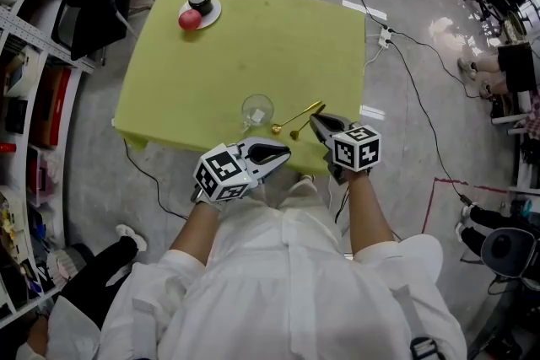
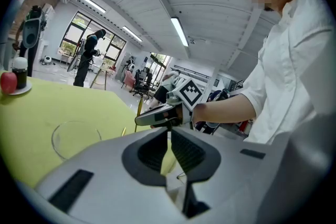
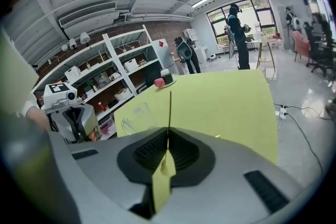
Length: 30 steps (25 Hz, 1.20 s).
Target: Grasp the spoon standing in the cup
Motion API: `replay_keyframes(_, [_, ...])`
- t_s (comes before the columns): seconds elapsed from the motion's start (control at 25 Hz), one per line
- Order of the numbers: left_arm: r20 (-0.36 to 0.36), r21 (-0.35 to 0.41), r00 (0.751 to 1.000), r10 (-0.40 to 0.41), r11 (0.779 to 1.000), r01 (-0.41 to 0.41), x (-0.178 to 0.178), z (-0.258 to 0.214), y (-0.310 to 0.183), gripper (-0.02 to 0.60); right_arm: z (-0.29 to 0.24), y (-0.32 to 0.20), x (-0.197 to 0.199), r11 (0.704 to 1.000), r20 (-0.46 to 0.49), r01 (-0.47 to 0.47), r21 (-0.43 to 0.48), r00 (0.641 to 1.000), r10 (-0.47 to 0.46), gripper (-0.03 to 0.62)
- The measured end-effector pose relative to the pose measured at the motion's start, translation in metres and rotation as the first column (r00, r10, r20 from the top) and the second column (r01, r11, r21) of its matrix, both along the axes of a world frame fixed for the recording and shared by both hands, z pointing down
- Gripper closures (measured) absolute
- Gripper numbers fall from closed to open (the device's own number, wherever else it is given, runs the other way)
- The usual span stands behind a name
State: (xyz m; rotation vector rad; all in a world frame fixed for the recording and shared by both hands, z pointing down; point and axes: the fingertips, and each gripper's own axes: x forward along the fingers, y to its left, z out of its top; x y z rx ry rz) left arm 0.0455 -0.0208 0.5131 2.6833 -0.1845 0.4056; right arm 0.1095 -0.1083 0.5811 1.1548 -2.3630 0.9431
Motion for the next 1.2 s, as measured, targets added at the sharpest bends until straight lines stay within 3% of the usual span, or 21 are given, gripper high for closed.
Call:
replay_keyframes(0.52, [-0.003,-0.014,1.0,-0.019,1.0,0.019,0.002,0.002,-0.003,0.557,0.013,-0.005,0.015,0.999,-0.059,-0.007,-0.043,0.998,0.005,0.579])
replay_keyframes(1.2, [-0.01,-0.025,1.0,-0.026,0.999,0.026,0.011,0.004,-0.007,0.557,0.039,-0.004,0.04,0.988,-0.255,0.023,-0.151,0.965,-0.061,0.517])
